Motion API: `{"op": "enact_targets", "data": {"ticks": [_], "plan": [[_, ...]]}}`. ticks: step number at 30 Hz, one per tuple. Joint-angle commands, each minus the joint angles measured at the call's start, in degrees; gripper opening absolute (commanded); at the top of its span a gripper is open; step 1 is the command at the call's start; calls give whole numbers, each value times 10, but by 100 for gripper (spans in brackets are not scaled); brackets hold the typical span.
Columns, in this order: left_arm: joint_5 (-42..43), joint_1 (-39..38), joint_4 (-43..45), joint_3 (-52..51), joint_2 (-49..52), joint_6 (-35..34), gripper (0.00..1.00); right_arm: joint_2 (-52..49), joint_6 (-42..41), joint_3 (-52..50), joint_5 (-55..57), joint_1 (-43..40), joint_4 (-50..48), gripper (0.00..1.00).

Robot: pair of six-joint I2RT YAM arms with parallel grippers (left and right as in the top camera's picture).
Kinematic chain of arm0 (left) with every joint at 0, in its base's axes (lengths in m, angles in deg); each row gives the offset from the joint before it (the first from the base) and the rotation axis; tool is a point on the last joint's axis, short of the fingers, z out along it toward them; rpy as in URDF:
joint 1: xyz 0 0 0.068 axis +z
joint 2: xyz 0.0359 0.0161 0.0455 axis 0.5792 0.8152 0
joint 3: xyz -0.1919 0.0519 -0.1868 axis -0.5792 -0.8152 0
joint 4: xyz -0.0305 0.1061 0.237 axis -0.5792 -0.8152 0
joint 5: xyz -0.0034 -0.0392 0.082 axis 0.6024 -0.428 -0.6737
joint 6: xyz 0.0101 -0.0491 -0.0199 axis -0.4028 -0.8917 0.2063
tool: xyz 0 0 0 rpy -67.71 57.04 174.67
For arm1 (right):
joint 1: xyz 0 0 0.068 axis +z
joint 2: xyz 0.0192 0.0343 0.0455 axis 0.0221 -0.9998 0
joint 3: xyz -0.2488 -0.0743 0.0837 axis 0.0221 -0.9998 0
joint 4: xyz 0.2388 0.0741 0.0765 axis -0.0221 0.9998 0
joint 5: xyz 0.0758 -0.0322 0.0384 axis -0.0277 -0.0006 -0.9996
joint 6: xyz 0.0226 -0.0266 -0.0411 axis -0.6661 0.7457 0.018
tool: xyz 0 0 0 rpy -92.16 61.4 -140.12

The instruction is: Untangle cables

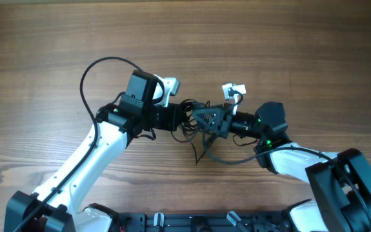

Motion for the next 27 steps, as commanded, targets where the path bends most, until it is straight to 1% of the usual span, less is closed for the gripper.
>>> {"op": "enact_targets", "data": {"ticks": [1, 2, 4, 5, 7, 8, 9, 11, 12, 13, 15, 17, 18, 19, 20, 22, 24, 25, 27], "plan": [[3, 2, -9, -13, 5, 6, 4, 14, -66, 16, 168, -16, 41, 18], [7, 2, -9, -13, 5, 6, 4, 14, -82, 16, 192, -16, 59, 25], [6, 2, -9, -12, 5, 6, 4, 14, -91, 16, 210, -16, 86, 45], [4, 3, -7, -12, 5, 5, 4, 14, -87, 16, 210, -16, 100, 59], [-12, 9, -5, -13, 5, 5, 4, 14, -56, 16, 210, -16, 124, 74], [-24, 13, -2, -12, 5, 3, 4, 14, -40, 16, 207, -16, 134, 76], [-37, 18, 0, -12, 5, 3, 4, 14, -31, 16, 204, -16, 141, 82], [-56, 29, 4, -13, 5, 1, 4, 14, -31, 16, 187, -16, 138, 85], [-65, 35, 7, -12, 5, 1, 4, 17, -12, 16, 175, -22, 128, 92], [-75, 39, 8, -12, 5, 1, 4, 21, 0, 16, 167, -29, 125, 95], [-84, 47, 8, -12, 5, 0, 4, 32, 2, 16, 135, -49, 124, 95], [-84, 54, 14, -13, 5, -12, 4, 40, -16, 16, 79, -61, 97, 82], [-83, 53, 23, -12, 5, -14, 4, 40, -34, 16, 48, -58, 71, 72], [-83, 51, 28, -13, 5, -15, 4, 40, -49, 16, 34, -54, 57, 69], [-83, 47, 37, -13, 5, -16, 4, 40, -68, 16, 23, -43, 41, 68], [-83, 33, 50, -13, 5, -16, 4, 40, -96, 16, 43, -16, 35, 66], [-83, 18, 56, -13, 5, -16, 4, 40, -121, 16, 93, 12, 48, 52], [-83, 11, 57, -13, 5, -16, 4, 40, -143, 16, 121, 25, 57, 48], [-84, -2, 58, -12, 5, -19, 4, 40, -199, 16, 193, 59, 67, 48]]}}
